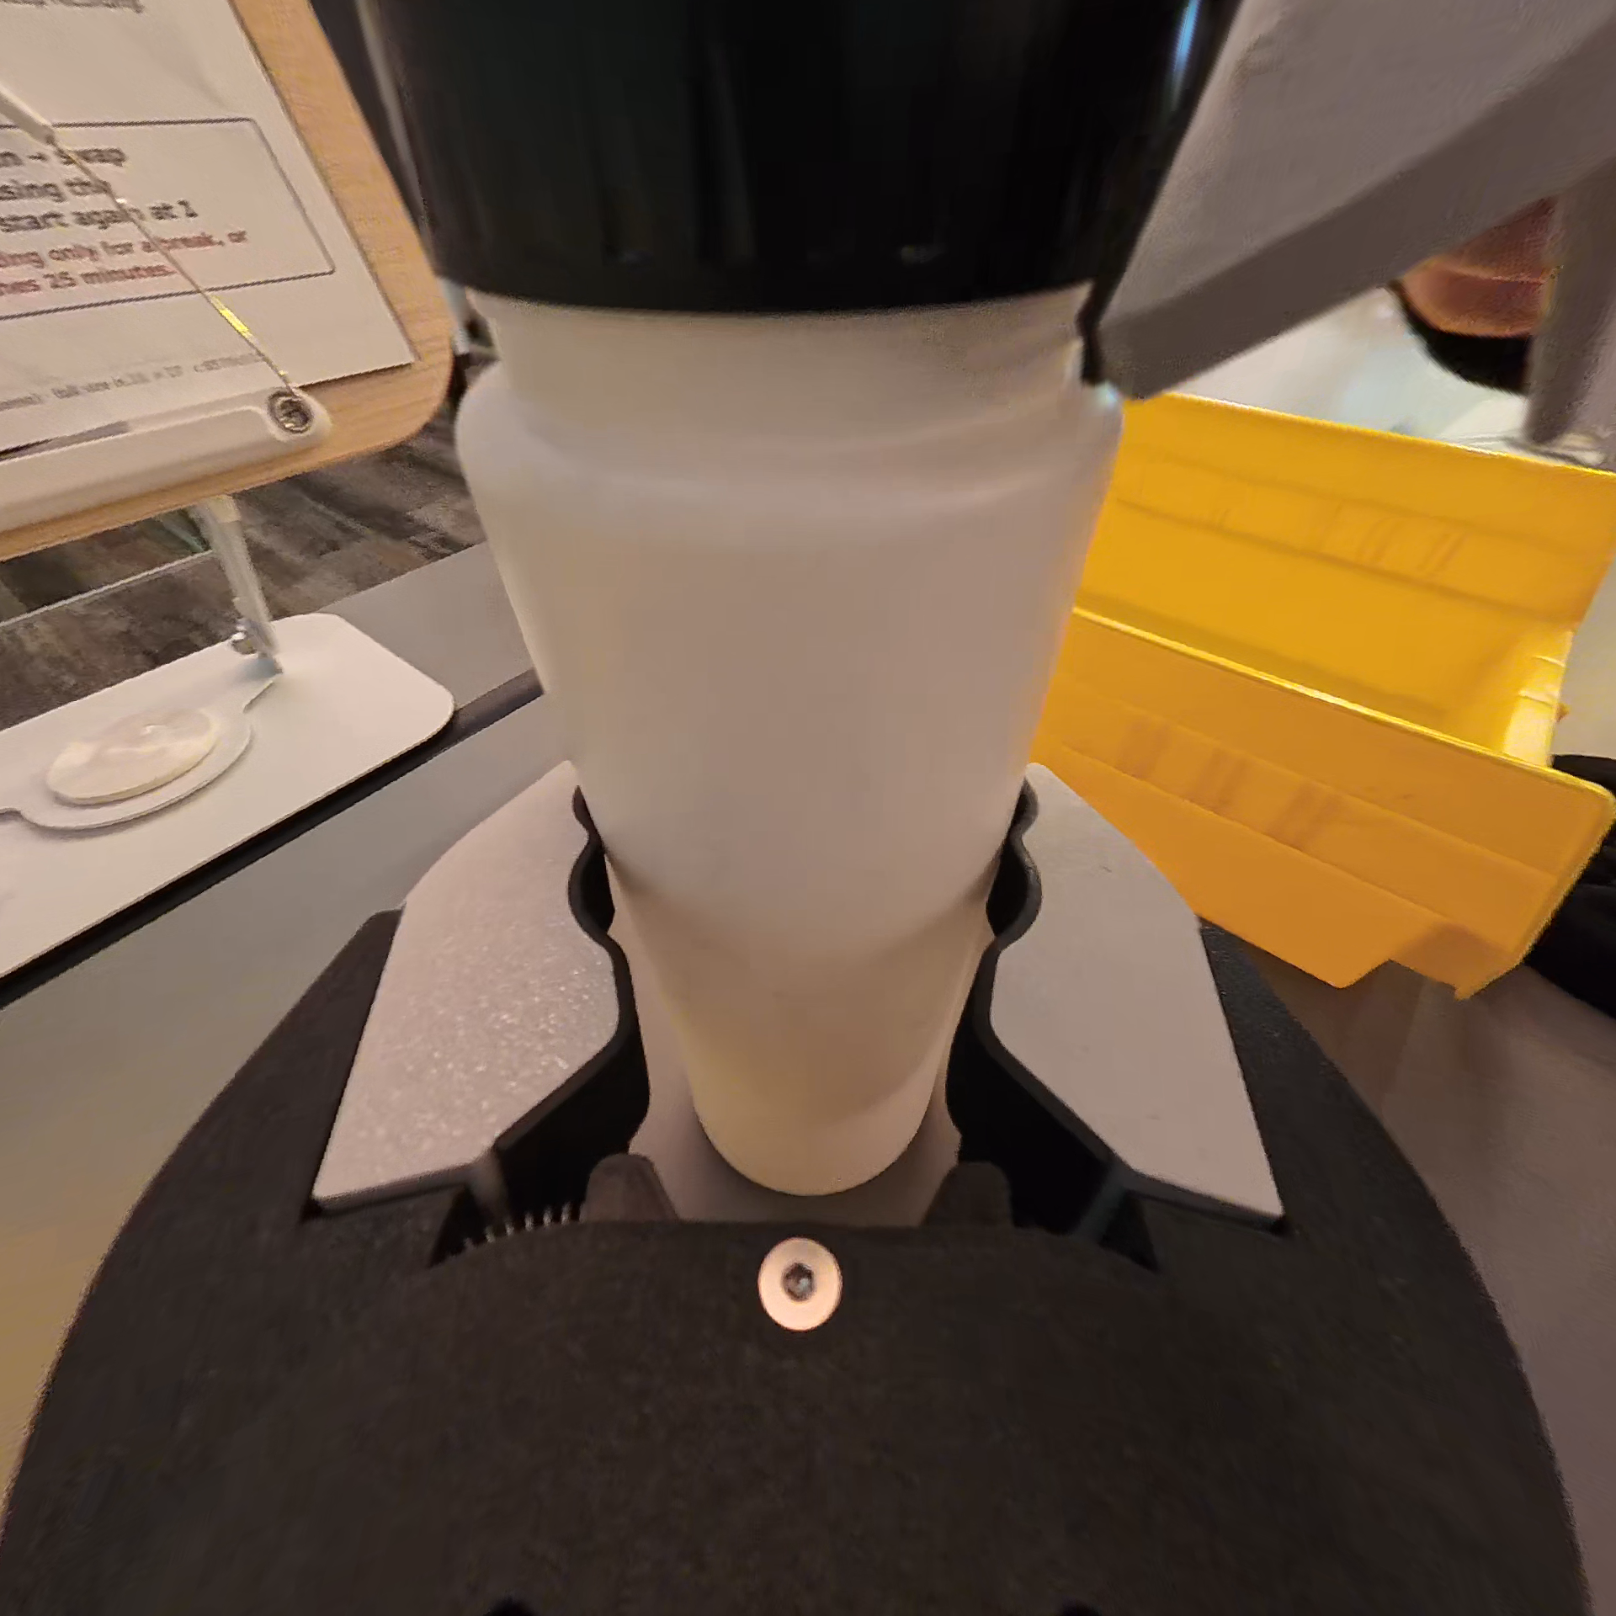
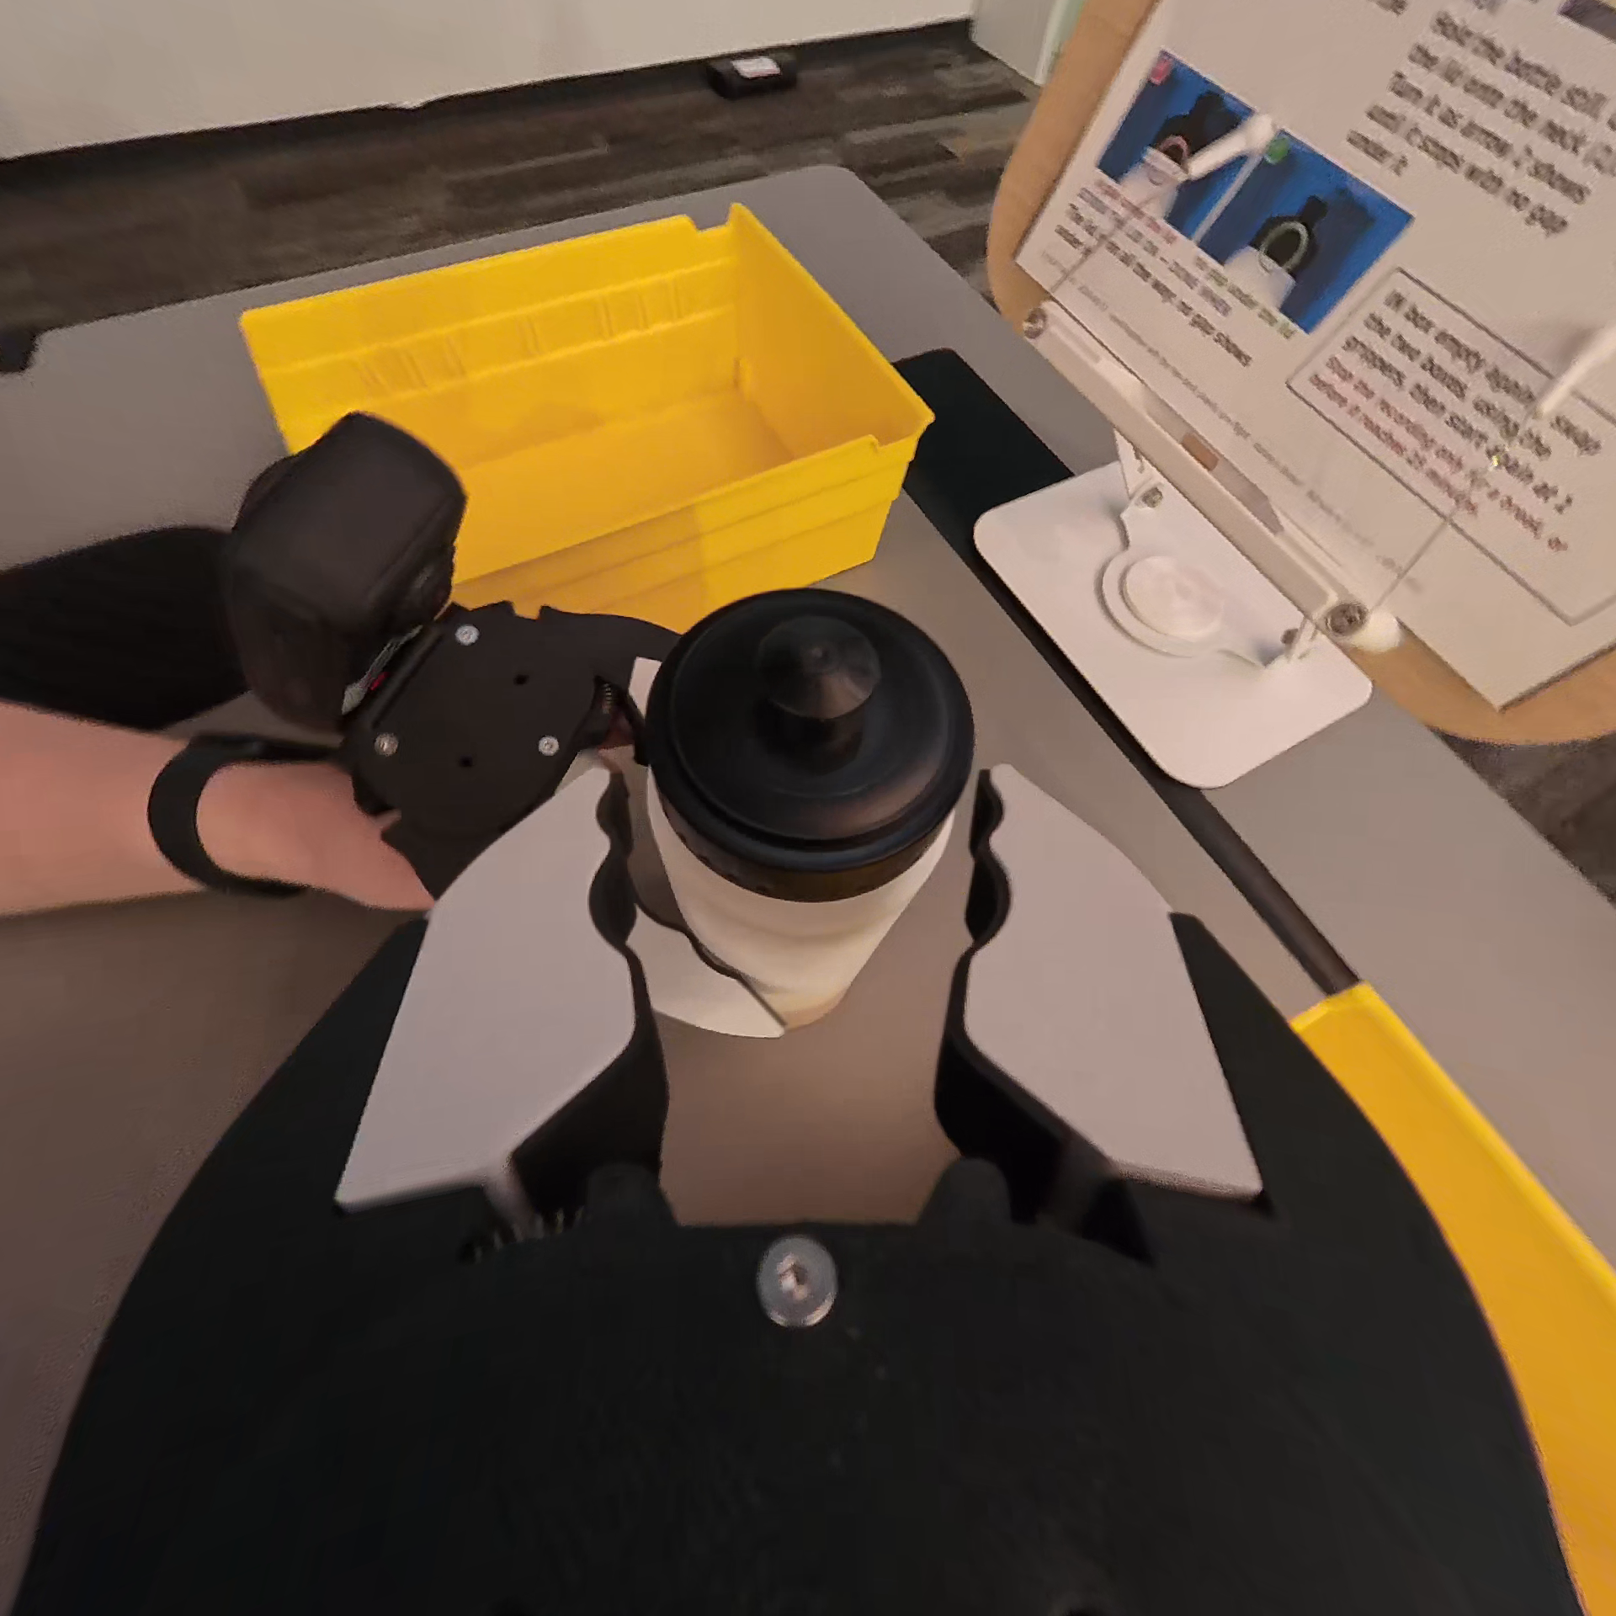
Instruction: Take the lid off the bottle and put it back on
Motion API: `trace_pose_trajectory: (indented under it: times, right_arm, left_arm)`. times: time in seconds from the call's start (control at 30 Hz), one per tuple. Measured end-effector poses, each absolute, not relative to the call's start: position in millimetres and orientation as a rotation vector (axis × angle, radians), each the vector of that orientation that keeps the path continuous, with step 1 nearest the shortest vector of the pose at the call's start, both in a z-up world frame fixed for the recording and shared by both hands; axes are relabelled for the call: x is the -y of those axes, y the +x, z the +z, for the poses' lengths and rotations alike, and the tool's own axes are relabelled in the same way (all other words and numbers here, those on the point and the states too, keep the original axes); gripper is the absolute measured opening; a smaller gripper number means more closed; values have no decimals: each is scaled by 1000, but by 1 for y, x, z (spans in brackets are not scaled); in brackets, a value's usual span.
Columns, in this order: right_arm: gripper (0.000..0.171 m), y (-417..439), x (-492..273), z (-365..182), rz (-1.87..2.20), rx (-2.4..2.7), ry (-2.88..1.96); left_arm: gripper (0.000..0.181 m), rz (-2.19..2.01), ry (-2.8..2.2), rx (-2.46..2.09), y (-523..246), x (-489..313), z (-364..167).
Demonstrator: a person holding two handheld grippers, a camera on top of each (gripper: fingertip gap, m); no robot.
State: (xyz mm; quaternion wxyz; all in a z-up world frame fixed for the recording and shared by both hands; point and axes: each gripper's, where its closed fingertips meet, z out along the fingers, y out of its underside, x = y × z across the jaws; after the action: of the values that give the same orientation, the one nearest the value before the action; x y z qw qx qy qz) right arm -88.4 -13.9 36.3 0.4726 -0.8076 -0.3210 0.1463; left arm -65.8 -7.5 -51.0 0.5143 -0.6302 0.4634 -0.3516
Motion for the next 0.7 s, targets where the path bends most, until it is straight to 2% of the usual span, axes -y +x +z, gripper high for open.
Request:
trace_pose_trajectory:
  times: [0.3, 0.5, 0.7]
  right_arm:
    - [75, -90, 23, 45, 640, 911, -1819]
    - [77, -73, 17, 57, 871, 699, -1827]
    - [76, -63, 5, 56, 901, 529, -1870]
  left_arm:
    - [86, -1061, -1484, -1261, -59, 33, -49]
    - [86, -1434, -1647, -1276, -59, 50, -48]
    - [86, -1493, -1717, -1201, -65, 40, -49]
